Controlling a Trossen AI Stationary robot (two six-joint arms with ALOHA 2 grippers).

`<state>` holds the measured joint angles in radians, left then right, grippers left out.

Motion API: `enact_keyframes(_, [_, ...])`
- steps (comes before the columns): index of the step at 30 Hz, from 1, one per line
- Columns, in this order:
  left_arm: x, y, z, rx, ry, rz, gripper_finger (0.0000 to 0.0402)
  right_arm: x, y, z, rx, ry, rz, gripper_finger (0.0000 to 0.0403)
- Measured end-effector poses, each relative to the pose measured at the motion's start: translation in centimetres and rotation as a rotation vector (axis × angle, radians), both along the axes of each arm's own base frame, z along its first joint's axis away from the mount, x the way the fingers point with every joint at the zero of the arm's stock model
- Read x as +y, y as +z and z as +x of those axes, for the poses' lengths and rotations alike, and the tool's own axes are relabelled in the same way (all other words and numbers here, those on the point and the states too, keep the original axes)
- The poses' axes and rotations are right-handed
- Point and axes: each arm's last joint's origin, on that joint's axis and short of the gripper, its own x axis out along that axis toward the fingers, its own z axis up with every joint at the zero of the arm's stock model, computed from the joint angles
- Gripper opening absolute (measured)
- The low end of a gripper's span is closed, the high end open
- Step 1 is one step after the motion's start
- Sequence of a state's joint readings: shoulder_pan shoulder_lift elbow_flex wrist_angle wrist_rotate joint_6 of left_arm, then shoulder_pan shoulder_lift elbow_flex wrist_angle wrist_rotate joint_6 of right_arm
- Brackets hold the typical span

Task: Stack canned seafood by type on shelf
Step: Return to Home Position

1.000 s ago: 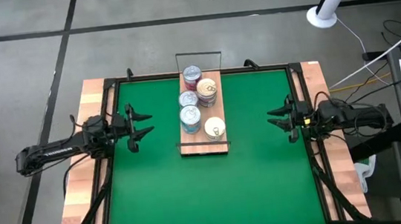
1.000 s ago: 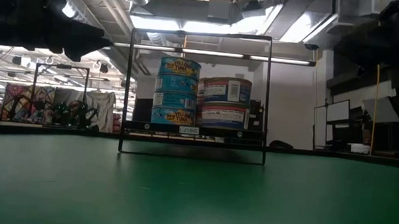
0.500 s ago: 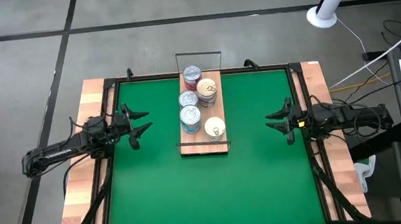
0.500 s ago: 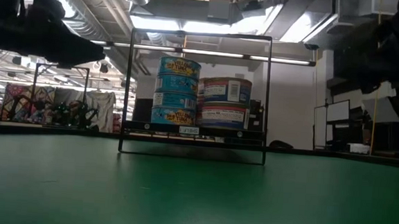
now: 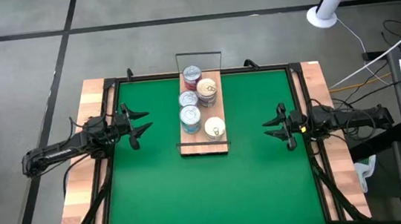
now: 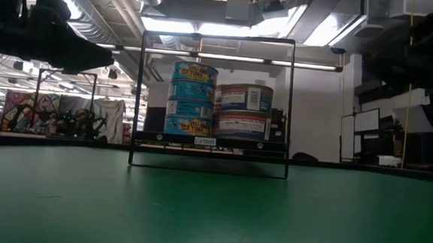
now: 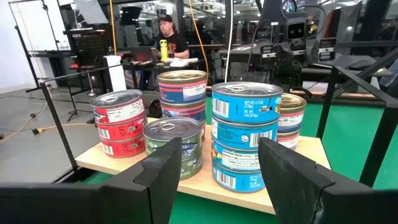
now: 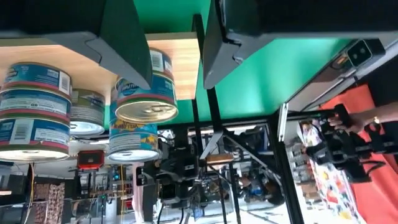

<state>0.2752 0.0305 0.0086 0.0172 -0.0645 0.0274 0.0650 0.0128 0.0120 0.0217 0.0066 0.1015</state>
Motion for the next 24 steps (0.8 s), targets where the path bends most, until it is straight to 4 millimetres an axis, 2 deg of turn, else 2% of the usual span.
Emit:
enact_keyframes(4, [0.04, -0.2, 0.14, 0.029, -0.001, 0.005, 0.0208, 0.01, -0.25, 0.17, 0.026, 0.0, -0.03, 0.0143])
enact_keyframes(10, [0.08, -0.44, 0.33, 0.021, 0.0, -0.112, 0.0208, 0.02, -0.53, 0.34, 0.058, 0.001, -0.026, 0.0143])
enact_keyframes(24, [0.08, -0.44, 0.33, 0.039, -0.001, -0.061, 0.0208, 0.02, -0.63, 0.35, 0.063, 0.001, -0.026, 0.0143])
